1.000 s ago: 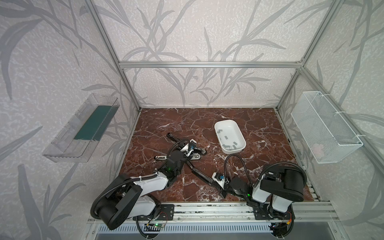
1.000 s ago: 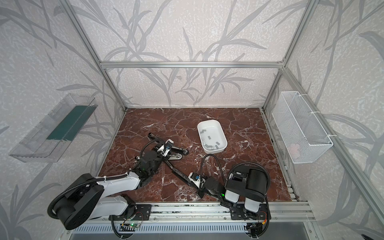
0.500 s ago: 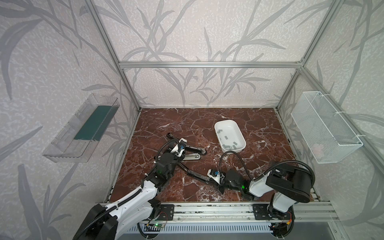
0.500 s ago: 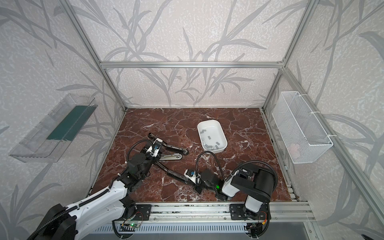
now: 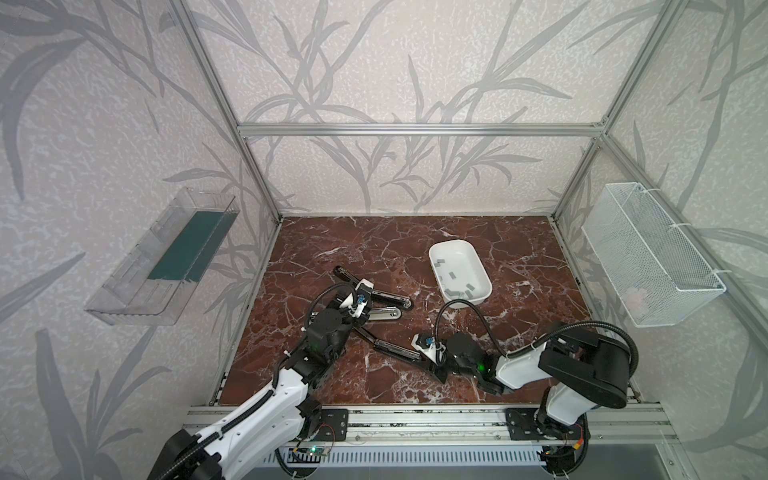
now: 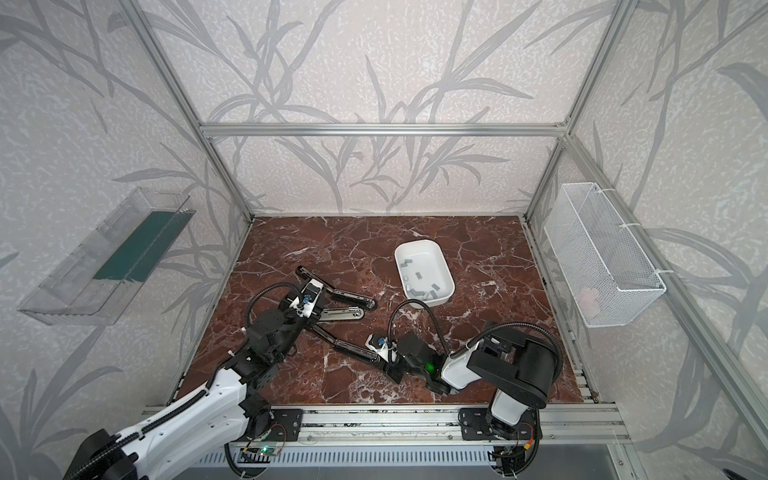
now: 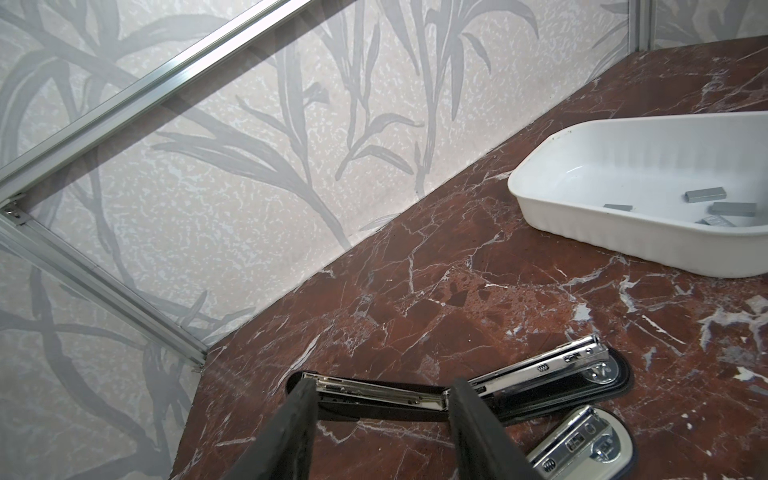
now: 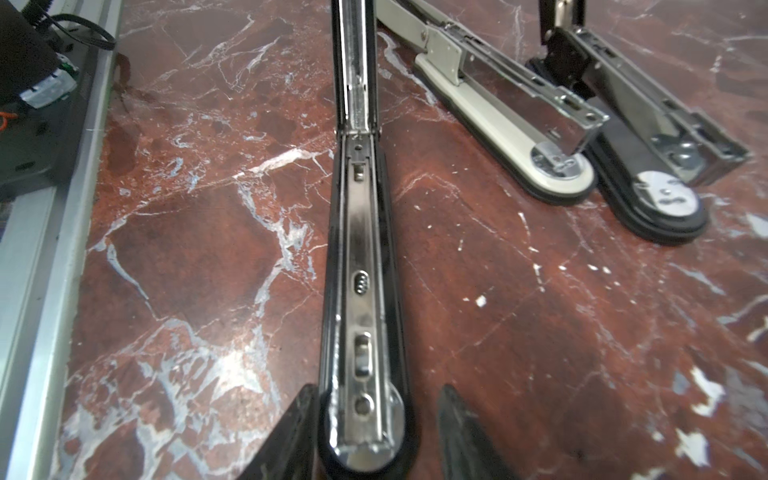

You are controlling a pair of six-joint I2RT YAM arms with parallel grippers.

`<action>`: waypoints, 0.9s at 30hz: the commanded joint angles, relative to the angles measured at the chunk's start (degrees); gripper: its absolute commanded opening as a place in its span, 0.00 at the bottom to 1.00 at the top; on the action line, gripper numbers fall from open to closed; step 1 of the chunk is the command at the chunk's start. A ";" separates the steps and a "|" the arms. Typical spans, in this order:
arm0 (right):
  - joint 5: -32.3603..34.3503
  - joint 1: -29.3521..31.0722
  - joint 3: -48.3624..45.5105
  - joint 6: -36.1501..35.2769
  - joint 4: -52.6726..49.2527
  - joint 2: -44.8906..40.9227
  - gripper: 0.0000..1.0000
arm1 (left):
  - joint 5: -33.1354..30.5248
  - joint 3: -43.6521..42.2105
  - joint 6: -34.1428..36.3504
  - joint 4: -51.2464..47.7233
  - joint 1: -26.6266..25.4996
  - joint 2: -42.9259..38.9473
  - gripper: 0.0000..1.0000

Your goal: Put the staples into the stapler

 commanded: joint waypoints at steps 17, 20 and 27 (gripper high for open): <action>24.03 4.56 1.81 15.90 -2.85 3.71 0.17 | 3.75 -0.80 -4.51 1.87 0.21 -2.21 0.53; 27.43 4.75 2.07 19.50 -8.59 2.55 0.15 | 4.25 -0.41 -5.31 1.73 0.26 -2.12 0.53; 25.65 6.46 3.18 25.10 -14.91 -5.44 0.46 | 0.91 2.40 -11.35 3.86 0.27 0.18 0.66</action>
